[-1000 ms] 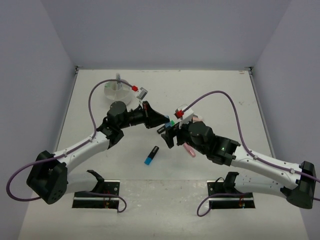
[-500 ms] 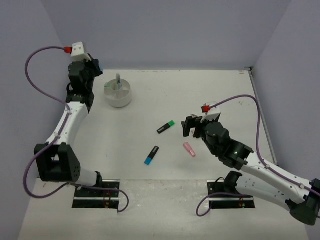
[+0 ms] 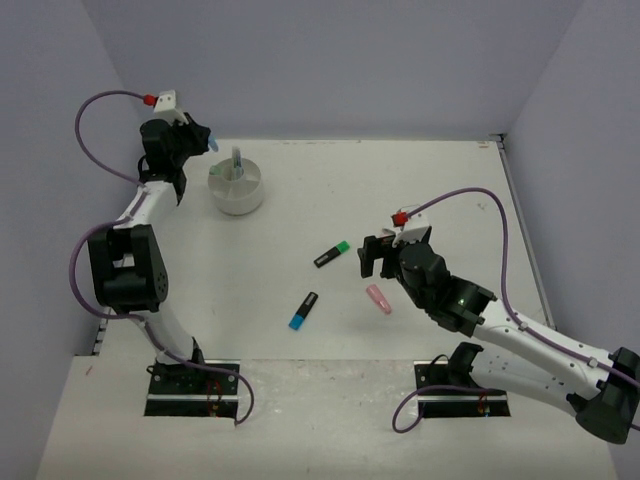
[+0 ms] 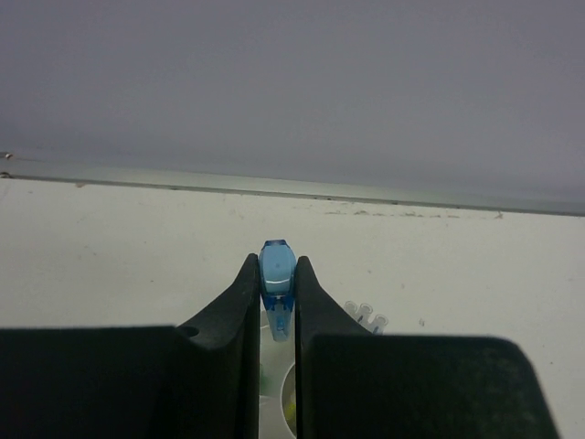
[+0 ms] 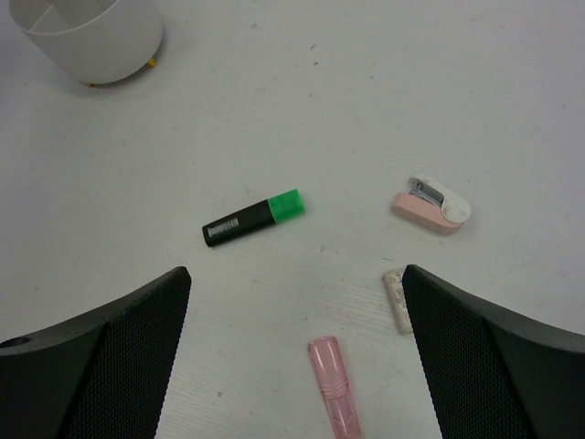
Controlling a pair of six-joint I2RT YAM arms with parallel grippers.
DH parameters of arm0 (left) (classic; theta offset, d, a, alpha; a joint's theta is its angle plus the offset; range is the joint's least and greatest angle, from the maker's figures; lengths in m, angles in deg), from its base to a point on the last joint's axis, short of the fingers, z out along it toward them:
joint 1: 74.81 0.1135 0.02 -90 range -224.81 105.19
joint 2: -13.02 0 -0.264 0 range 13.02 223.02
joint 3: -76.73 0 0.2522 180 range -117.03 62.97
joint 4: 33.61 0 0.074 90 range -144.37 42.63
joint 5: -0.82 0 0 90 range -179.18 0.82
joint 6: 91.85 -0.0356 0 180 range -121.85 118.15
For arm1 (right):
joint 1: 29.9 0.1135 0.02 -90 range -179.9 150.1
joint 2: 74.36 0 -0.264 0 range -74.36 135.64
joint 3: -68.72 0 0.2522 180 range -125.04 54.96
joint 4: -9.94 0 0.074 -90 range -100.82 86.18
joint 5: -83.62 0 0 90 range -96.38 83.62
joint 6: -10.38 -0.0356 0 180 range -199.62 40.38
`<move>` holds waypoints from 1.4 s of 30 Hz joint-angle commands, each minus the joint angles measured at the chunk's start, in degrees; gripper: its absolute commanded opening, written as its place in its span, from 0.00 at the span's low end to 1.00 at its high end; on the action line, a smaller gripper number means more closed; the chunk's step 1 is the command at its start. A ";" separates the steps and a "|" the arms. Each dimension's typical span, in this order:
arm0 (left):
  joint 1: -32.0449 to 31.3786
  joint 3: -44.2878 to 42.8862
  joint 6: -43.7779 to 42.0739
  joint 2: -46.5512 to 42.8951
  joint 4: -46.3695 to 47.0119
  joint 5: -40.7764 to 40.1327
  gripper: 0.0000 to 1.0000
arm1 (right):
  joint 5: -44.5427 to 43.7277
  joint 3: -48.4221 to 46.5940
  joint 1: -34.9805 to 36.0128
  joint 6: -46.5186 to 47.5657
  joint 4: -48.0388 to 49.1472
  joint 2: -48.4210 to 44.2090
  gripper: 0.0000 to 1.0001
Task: Sort the stationery into containers
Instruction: Place the stationery in the storage box, then pick up the stationery from the center of the board.
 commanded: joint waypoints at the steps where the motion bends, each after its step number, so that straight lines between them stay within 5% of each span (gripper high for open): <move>1: 0.17 2.49 2.01 2.39 8.31 2.24 0.00 | 0.02 0.00 -0.17 -0.90 0.79 -0.57 0.99; 13: 0.17 6.75 4.01 5.12 11.75 5.17 0.02 | 0.03 -0.80 -0.17 -0.29 0.88 1.49 0.99; 15: 0.17 7.15 4.16 4.89 11.06 3.93 0.32 | 0.03 -0.95 -0.17 -0.29 0.88 1.96 0.99; 22: 0.09 3.31 5.51 0.86 4.57 2.95 0.40 | 3.00 -0.96 -0.86 1.11 0.36 4.08 0.99; 25: 0.00 -2.12 7.81 -3.09 -4.96 0.15 0.56 | 7.55 -2.49 -2.51 1.47 -2.25 8.00 0.95; 27: 0.00 -4.89 10.99 -8.19 -11.83 -3.66 0.79 | 9.59 -5.07 -3.22 0.54 -6.91 12.24 0.90; 30: 0.00 -0.90 16.19 -20.91 -16.80 -3.37 0.99 | 14.08 -12.45 -5.98 -3.44 -23.39 22.24 0.83; 34: -1.29 12.90 17.86 -39.08 -12.50 5.32 1.00 | 19.90 -15.16 -7.89 -4.70 -30.01 30.33 0.80; 42: -2.33 24.48 12.29 -54.14 -18.16 14.57 1.00 | 27.00 -18.86 -9.95 -3.50 -33.93 42.21 0.69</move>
